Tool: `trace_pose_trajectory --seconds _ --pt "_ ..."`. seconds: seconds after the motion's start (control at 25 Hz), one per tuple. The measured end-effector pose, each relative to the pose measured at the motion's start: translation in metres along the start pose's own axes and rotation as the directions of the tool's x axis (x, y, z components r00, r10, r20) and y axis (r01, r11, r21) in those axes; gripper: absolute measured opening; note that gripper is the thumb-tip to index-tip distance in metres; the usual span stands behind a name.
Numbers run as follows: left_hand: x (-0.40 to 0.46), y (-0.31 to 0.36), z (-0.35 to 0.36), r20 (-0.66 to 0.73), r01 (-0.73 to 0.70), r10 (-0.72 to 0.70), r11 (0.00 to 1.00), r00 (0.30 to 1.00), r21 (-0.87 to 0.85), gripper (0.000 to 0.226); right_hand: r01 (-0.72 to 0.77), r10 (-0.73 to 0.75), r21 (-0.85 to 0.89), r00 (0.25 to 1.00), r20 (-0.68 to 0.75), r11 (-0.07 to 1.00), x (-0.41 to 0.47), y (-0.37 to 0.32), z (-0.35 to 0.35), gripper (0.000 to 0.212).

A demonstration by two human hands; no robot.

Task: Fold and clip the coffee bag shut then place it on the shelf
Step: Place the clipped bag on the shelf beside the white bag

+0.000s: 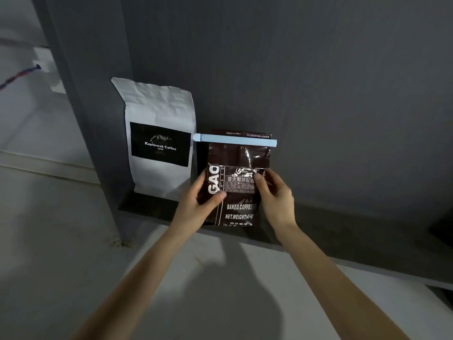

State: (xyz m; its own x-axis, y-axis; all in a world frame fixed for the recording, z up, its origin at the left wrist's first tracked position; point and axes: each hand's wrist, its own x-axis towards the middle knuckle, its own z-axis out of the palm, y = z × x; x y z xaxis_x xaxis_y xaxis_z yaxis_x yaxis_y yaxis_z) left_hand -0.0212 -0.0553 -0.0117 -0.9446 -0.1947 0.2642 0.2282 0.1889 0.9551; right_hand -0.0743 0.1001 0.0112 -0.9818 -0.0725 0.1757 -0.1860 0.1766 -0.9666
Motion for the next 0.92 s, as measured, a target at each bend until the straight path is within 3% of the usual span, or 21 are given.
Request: trace_pose_trajectory --seconds 0.12,0.32,0.44,0.72,0.92 --pt "-0.009 -0.013 0.000 0.018 0.044 -0.044 0.998 0.999 0.046 0.057 -0.008 0.010 -0.026 0.998 0.062 1.000 -0.002 0.004 -0.003 0.043" --pt "-0.009 -0.012 0.008 -0.213 0.050 -0.018 0.988 0.977 0.143 0.037 0.106 -0.062 -0.222 0.979 0.194 0.969 -0.017 0.021 -0.006 0.064" --pt "-0.005 -0.014 0.010 -0.285 0.061 -0.001 0.978 0.959 0.201 0.031 0.124 -0.083 -0.265 0.983 0.161 0.956 -0.012 0.021 -0.002 0.068" --pt "0.008 -0.025 0.009 -0.273 0.085 -0.039 0.983 0.961 0.160 0.039 0.135 -0.138 -0.190 0.990 -0.004 0.972 -0.015 0.029 0.024 0.066" --pt "0.006 -0.027 0.010 -0.288 0.084 -0.047 0.989 0.956 0.119 0.042 0.134 -0.136 -0.181 0.991 0.002 0.974 -0.019 0.027 0.025 0.066"
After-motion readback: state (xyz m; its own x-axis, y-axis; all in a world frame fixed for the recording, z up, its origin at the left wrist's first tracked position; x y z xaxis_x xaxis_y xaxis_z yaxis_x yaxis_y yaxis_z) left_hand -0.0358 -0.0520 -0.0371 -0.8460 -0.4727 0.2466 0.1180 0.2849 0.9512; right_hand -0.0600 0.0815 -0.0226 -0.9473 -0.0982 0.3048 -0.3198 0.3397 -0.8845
